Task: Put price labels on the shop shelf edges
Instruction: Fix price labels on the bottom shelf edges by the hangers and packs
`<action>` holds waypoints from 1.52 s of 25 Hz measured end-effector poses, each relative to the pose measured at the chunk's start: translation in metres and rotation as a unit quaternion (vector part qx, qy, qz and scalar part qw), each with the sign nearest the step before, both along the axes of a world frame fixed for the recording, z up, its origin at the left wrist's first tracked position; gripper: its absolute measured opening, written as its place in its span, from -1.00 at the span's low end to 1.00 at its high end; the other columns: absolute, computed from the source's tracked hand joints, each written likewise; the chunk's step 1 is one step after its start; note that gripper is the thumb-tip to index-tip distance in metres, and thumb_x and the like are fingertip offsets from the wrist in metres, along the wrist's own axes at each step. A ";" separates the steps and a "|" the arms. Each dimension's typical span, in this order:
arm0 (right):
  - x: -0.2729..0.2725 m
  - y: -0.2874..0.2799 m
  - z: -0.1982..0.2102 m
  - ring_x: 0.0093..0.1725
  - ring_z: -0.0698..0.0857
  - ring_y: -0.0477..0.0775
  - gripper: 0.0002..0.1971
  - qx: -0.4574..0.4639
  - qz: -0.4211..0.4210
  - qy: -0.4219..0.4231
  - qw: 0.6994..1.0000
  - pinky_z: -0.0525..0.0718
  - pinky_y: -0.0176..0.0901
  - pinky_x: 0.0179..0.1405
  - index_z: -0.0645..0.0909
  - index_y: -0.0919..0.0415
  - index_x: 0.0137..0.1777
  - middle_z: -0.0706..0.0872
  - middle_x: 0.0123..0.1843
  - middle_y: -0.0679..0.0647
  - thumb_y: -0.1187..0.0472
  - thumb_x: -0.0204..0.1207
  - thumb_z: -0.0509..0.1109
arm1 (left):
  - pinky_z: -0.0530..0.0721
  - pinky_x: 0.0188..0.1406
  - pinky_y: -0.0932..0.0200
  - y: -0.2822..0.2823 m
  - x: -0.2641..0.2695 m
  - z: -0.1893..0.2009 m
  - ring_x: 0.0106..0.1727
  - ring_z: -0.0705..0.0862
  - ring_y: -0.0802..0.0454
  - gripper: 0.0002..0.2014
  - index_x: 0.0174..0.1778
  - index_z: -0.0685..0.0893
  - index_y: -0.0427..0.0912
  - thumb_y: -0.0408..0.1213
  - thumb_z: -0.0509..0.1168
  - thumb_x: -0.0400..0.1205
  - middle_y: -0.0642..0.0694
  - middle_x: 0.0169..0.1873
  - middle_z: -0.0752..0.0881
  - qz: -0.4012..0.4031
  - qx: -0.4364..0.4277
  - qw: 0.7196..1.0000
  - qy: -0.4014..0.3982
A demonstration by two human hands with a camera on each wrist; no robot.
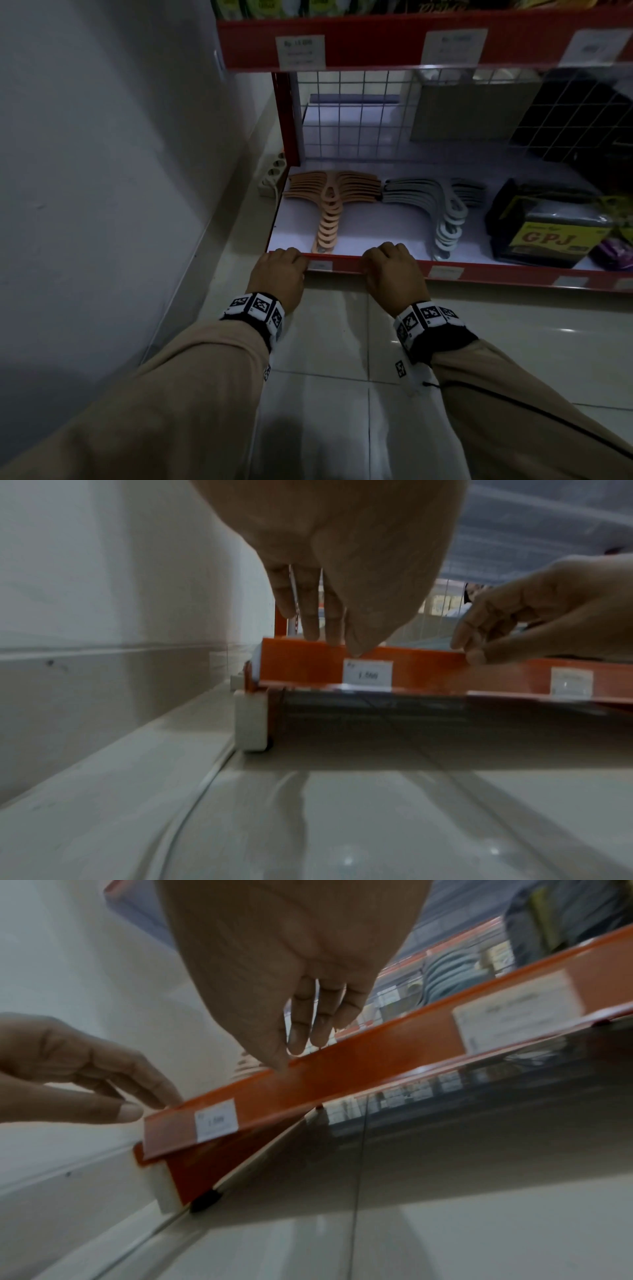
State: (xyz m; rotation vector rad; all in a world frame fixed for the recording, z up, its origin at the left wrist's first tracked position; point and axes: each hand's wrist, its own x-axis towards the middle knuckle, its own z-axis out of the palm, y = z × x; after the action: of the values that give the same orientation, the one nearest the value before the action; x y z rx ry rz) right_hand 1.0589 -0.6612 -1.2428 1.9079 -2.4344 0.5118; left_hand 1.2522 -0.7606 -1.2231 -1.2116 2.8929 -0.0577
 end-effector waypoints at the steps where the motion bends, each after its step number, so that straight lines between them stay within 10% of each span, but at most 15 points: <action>1: -0.004 0.004 0.005 0.03 0.54 0.25 -0.80 -0.001 -0.005 -0.009 1.000 0.50 0.02 -0.07 0.63 0.20 0.12 0.65 0.04 0.19 0.24 0.51 0.34 | 0.41 0.23 0.09 0.003 -0.003 0.006 0.23 0.53 -0.05 -0.69 0.33 0.53 -0.06 -0.20 0.15 0.66 -0.05 0.25 0.58 0.004 0.000 1.000 -0.005; 24: -0.087 0.041 0.235 0.11 0.56 0.30 -0.77 -0.230 -0.141 0.006 0.963 0.54 0.02 -0.06 0.63 0.26 0.13 0.61 0.06 0.26 0.28 0.48 0.37 | 0.39 0.21 -0.06 0.022 -0.135 0.242 0.31 0.44 -0.15 -0.62 0.36 0.52 -0.08 -0.07 0.20 0.64 -0.10 0.30 0.55 -0.196 -0.161 0.954 0.160; 38: -0.141 0.084 0.259 0.22 0.52 0.31 -0.67 -0.236 -0.238 0.090 0.938 0.56 0.08 0.10 0.59 0.28 0.22 0.61 0.19 0.25 0.23 0.47 0.42 | 0.41 0.17 -0.05 0.045 -0.201 0.263 0.30 0.43 -0.16 -0.61 0.32 0.53 -0.11 -0.05 0.25 0.61 -0.12 0.31 0.51 -0.262 -0.201 0.920 0.212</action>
State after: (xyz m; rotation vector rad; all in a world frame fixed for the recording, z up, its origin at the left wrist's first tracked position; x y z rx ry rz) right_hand 0.9180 -0.5769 -0.9840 1.0857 -2.2643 0.7617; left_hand 1.0509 -0.7161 -0.9603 -0.4552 3.6426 -0.4655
